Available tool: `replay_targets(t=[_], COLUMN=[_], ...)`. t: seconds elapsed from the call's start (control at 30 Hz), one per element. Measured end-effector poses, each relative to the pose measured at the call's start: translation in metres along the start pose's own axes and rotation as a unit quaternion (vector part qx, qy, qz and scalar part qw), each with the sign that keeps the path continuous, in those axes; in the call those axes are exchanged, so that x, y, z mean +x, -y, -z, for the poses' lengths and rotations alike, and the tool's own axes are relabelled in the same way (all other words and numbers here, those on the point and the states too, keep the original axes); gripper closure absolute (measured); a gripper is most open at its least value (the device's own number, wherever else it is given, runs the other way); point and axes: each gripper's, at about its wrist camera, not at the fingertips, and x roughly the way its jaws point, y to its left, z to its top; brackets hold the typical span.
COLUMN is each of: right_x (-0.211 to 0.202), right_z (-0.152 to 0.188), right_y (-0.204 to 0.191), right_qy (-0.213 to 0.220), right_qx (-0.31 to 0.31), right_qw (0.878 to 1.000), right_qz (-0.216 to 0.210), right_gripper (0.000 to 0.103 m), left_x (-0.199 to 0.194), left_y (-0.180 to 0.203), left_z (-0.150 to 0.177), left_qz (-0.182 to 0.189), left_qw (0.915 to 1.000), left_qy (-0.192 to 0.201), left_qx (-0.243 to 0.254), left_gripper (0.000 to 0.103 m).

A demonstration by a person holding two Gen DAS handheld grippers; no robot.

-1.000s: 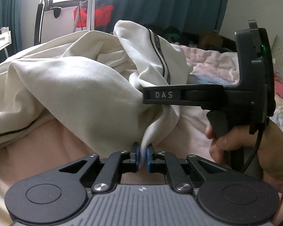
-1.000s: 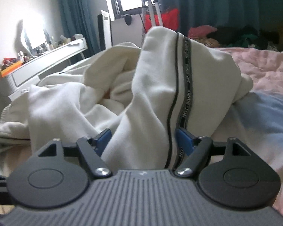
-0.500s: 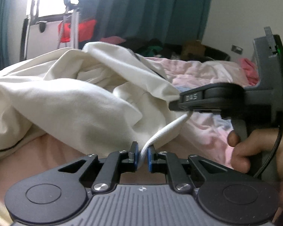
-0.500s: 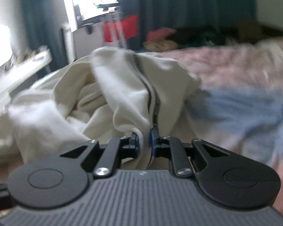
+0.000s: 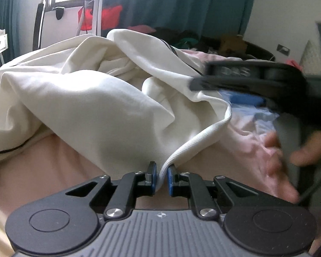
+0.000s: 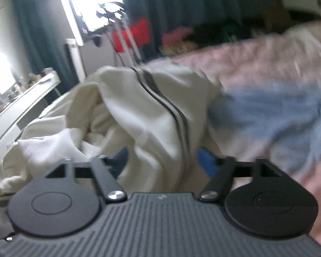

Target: Fold clothes

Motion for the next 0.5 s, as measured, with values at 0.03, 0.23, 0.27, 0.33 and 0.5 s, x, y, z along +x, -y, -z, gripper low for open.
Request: replay_targets(t=[0.03,0.23,0.27,0.33,0.5], right_x=[0.006,0.041,0.043,0.047,0.032], right_z=[-0.001,-0.001,0.001,0.002,-0.007], right_y=[-0.005,-0.018,-0.016,-0.013,0.003], right_qy=[0.01,0.05,0.048,0.043,0.07], right_qx=[-0.02,-0.129,-0.131,-0.13,-0.066], right_qw=[1.0,0.99,0.99,0.99,0.995], right_qz=[-0.001,0.007,0.007,0.013,0.03], right_gripper=[0.022,0.024,0.03,0.072,0.09], left_x=[0.0,-0.001,0.0,0.001,0.0], left_y=[0.0,0.009,0.009,0.009,0.008], left_z=[0.0,0.003,0.002,0.0,0.001], left_qz=[-0.002,-0.02,-0.021,-0.021,-0.018], left_qw=[1.0,0.9995,0.9995,0.9995,0.9995], left_qy=[-0.002,0.008,0.009,0.011,0.021], left_qx=[-0.002,0.023,0.024,0.02,0.016], left_gripper=[0.091,0.091,0.091,0.091,0.091])
